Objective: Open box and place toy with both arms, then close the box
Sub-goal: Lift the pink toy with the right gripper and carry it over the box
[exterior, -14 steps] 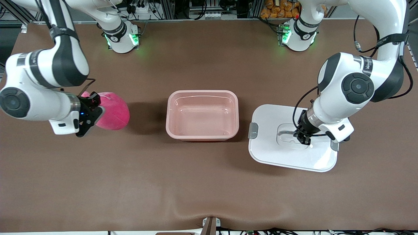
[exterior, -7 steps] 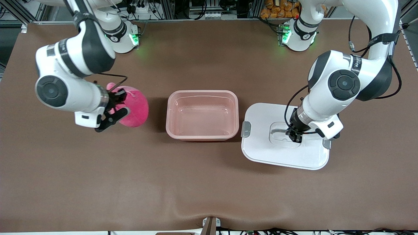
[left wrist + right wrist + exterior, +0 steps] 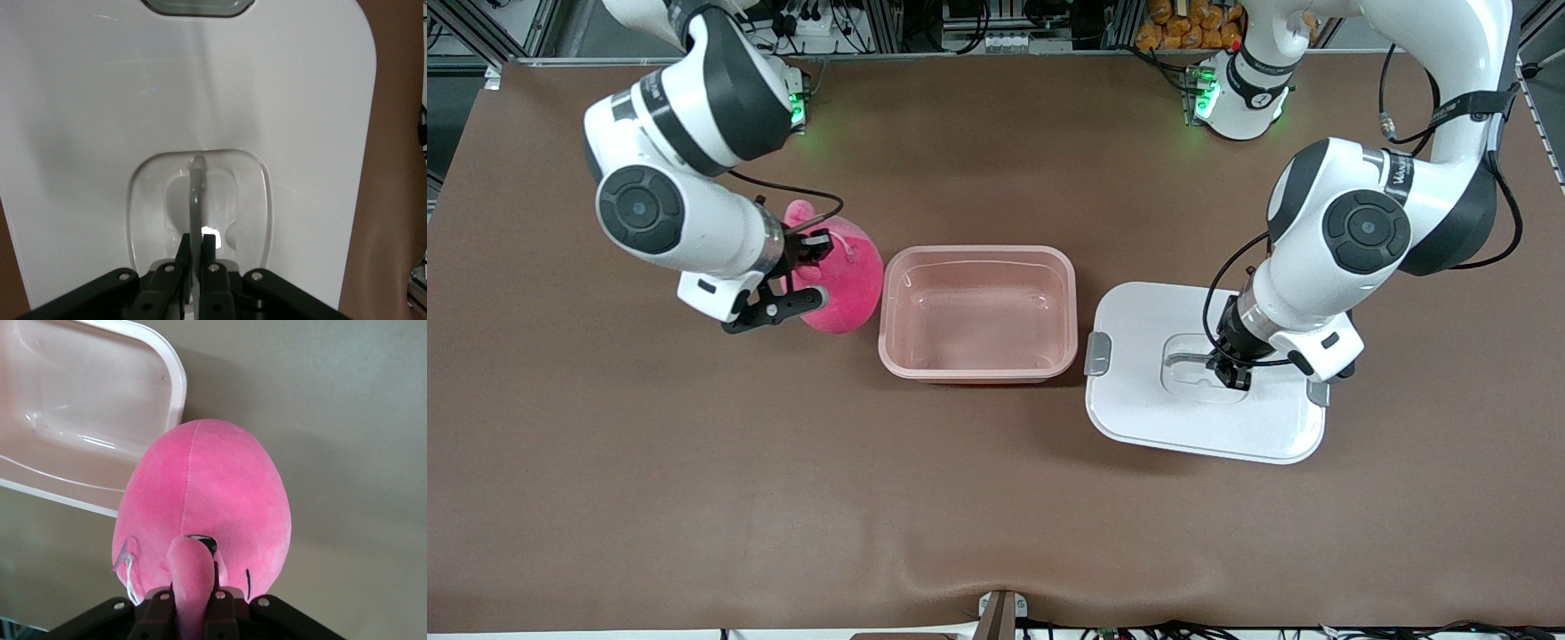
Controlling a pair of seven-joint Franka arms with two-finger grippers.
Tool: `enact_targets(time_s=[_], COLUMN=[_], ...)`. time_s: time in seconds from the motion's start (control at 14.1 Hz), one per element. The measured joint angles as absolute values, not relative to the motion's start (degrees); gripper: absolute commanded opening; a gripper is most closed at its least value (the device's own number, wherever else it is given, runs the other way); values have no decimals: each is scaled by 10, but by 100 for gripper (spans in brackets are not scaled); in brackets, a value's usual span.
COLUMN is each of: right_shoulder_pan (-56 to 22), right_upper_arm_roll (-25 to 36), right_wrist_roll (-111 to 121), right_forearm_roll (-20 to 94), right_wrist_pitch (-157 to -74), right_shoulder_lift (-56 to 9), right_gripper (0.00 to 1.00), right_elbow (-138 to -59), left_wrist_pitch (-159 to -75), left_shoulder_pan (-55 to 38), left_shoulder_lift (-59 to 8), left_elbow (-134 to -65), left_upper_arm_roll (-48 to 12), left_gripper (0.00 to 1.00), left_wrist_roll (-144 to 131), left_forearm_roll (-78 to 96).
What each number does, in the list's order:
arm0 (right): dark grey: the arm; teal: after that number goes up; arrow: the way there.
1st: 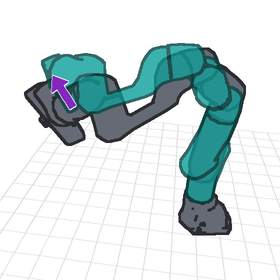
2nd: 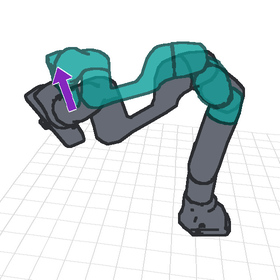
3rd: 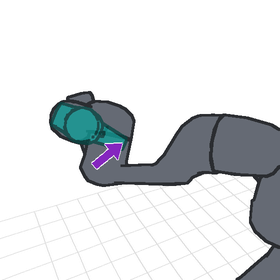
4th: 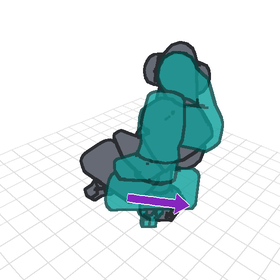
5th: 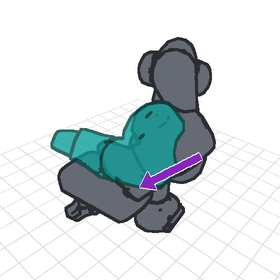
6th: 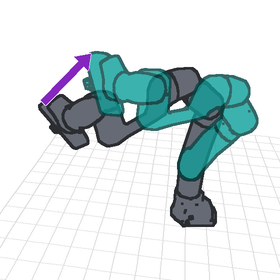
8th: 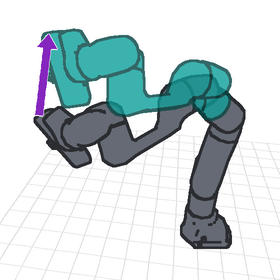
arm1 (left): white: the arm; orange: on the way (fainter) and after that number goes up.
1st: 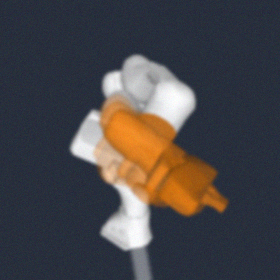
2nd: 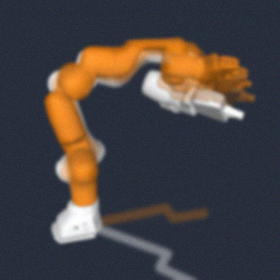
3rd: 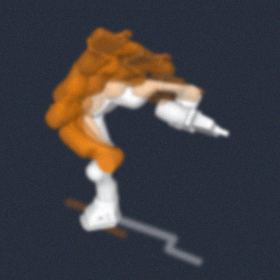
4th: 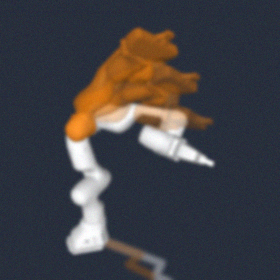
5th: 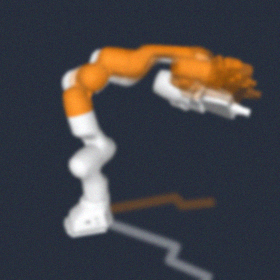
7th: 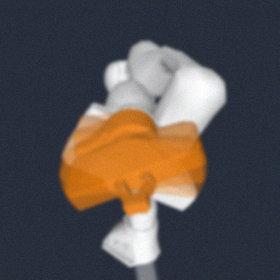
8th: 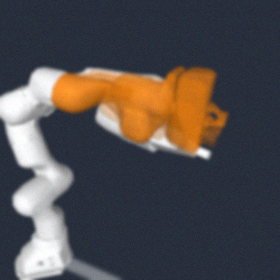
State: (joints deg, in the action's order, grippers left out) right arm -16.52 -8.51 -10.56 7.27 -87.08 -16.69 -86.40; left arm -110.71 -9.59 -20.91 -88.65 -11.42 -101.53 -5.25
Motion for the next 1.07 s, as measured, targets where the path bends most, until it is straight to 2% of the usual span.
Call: enact_targets(time_s=[0.43,1.07], right_shoulder_pan=[-214,-239], right_upper_arm_roll=[-86,-85], right_wrist_roll=[-289,-357], right_forearm_roll=[97,100], right_wrist_pitch=[-874,-937], right_shoulder_lift=[-181,-272], right_gripper=[0,0], right_elbow=[-821,-741], left_wrist_pitch=[-1111,-1111], left_shoulder_pan=[-96,-92], left_shoulder_lift=[-209,-209], left_elbow=[-882,-881], left_upper_arm_roll=[-114,-113], left_gripper=[0,0], left_wrist_roll=[-1015,-1015], left_forearm_roll=[-53,-53])
